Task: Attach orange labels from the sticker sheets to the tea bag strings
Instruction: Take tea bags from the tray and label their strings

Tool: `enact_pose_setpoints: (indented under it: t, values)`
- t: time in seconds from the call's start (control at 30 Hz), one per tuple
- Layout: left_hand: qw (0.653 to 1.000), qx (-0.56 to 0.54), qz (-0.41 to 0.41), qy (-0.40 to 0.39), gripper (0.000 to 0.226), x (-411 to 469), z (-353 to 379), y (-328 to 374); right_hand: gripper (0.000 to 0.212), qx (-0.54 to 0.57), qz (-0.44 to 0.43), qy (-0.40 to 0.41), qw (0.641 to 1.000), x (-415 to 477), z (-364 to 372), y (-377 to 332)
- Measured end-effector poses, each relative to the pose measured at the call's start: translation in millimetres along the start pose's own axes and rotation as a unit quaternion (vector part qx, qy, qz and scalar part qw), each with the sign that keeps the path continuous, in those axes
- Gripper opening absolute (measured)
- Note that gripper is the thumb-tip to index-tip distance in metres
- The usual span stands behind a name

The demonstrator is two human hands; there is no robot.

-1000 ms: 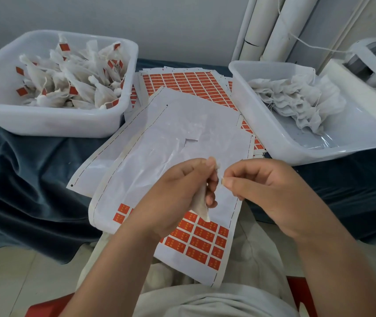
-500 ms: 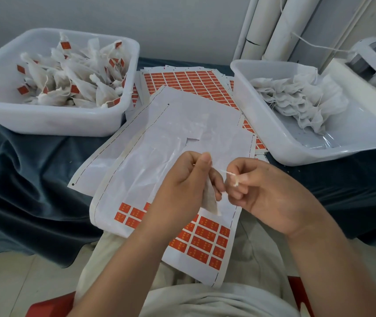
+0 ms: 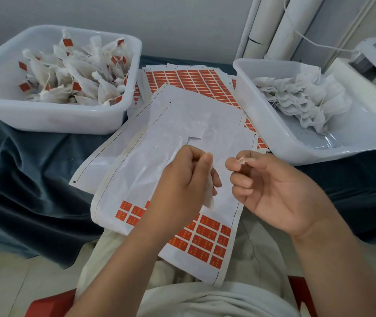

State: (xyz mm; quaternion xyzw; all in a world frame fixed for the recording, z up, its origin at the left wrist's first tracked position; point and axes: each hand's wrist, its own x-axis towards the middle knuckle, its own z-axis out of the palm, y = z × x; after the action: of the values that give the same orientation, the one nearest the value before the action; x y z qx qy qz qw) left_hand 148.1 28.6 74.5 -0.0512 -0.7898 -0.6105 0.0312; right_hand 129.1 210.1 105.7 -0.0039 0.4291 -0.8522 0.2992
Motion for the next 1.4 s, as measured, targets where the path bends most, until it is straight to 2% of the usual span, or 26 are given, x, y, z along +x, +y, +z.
enact_pose_setpoints:
  t: [0.1,0.2,0.27,0.33,0.4,0.47,0.6,0.67,0.7,0.73,0.77,0.8,0.9,0.97,1.03,1.1,1.2,1.33,1.4]
  values:
    - [0.999,0.038,0.017,0.000,0.020,-1.8,0.8,-0.2,0.008,-0.025,-0.021,0.020,0.999,-4.1,0.6,-4.3]
    - [0.999,0.000,0.019,-0.031,0.019,-2.6,0.5,0.3,0.009,-0.019,-0.046,0.025,0.998,-4.1,-0.3,-2.8]
    - [0.999,-0.014,0.028,-0.044,0.031,-2.2,-1.8,1.0,0.007,-0.038,-0.073,0.030,0.996,-2.5,-0.6,0.7]
    - [0.999,-0.007,0.037,-0.035,0.032,-1.1,-3.1,-0.1,0.005,-0.081,-0.108,0.061,0.989,-0.7,-1.8,4.4]
    - [0.999,0.001,0.044,-0.011,0.025,-0.2,-3.1,-0.1,0.013,-0.164,-0.140,0.100,0.971,-1.3,-3.4,8.0]
    - [0.999,0.003,0.043,0.011,0.028,0.5,-2.7,1.1,0.021,-0.324,-0.152,0.129,0.925,-4.5,-3.5,11.3]
    - [0.999,-0.009,0.040,0.014,0.036,1.4,-0.2,-1.8,0.022,-0.617,-0.139,0.136,0.762,-5.4,8.6,21.6]
    - [0.999,-0.001,0.034,0.011,0.036,1.7,2.7,-5.0,0.021,-0.702,-0.143,0.147,0.682,-3.6,15.9,26.1]
    - [1.000,0.001,0.024,0.005,0.036,1.6,2.8,-5.8,0.022,-0.723,-0.145,0.152,0.658,-3.4,17.9,27.3]
    - [1.000,-0.007,0.006,-0.011,0.037,2.1,1.7,-6.3,0.026,-0.728,-0.147,0.149,0.653,-3.4,18.0,27.0]
    - [0.999,-0.025,-0.016,-0.041,0.038,2.6,-1.0,-7.2,0.031,-0.715,-0.146,0.143,0.668,-3.3,16.4,26.0]
    - [0.994,-0.054,-0.037,-0.085,0.038,2.8,-4.8,-7.2,0.035,-0.684,-0.136,0.140,0.703,-3.8,14.3,24.1]
    - [0.973,-0.117,-0.041,-0.194,0.025,3.0,-14.4,-6.6,0.032,-0.526,-0.062,0.123,0.839,-5.2,11.4,17.0]
    - [0.968,-0.138,-0.026,-0.206,0.026,3.2,-14.9,-6.3,0.027,-0.403,-0.020,0.087,0.911,-2.0,9.1,16.4]
    - [0.967,-0.175,-0.029,-0.183,0.026,2.7,-13.1,-5.5,0.030,-0.305,-0.022,0.059,0.950,1.6,6.1,19.5]
    - [0.971,-0.181,-0.032,-0.153,0.025,2.5,-11.3,-5.1,0.026,-0.245,-0.042,0.052,0.967,4.3,5.3,24.1]
    - [0.987,-0.110,-0.018,-0.113,0.026,3.1,-8.2,-6.7,0.026,-0.227,-0.056,0.094,0.968,7.4,5.0,26.8]
    - [0.995,-0.037,0.007,-0.094,0.026,2.8,-12.8,-6.5,0.033,-0.291,-0.071,0.150,0.942,9.8,10.1,27.5]
    - [0.994,-0.001,0.024,-0.103,0.027,5.0,-19.0,-7.1,0.042,-0.383,-0.074,0.169,0.905,9.2,9.0,27.3]
